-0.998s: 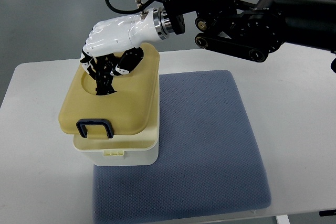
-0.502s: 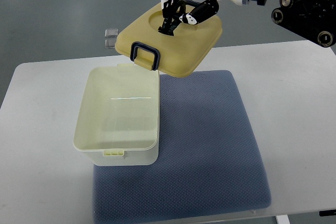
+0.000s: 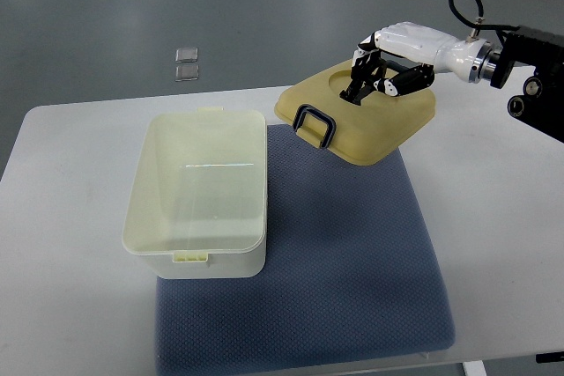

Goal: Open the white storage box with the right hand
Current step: 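Lower the held lid onto the mat beside the box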

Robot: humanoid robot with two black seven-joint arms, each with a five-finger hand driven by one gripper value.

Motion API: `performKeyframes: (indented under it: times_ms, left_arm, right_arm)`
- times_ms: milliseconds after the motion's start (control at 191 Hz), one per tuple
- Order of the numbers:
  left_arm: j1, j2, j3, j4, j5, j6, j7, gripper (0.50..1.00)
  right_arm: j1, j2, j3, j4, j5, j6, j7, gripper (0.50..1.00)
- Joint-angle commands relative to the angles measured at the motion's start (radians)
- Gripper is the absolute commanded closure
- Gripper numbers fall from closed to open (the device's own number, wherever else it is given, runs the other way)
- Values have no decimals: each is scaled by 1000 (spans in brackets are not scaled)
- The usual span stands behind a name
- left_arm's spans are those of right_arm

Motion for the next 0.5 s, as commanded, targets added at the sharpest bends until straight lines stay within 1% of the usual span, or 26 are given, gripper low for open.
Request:
performKeyframes:
  times_ms: [0, 199, 497]
  left_arm:
    - [0, 0, 0, 0, 0, 0, 0, 500]
    - [0, 0, 0, 0, 0, 0, 0, 500]
    - [0, 0, 0, 0, 0, 0, 0, 500]
  right_arm:
    - [-27, 13, -6, -1, -4, -6, 0, 1000]
    - [-64, 19, -9, -9, -4, -23, 0, 1000]
    - [-112, 42, -14, -6, -18, -24, 0, 1000]
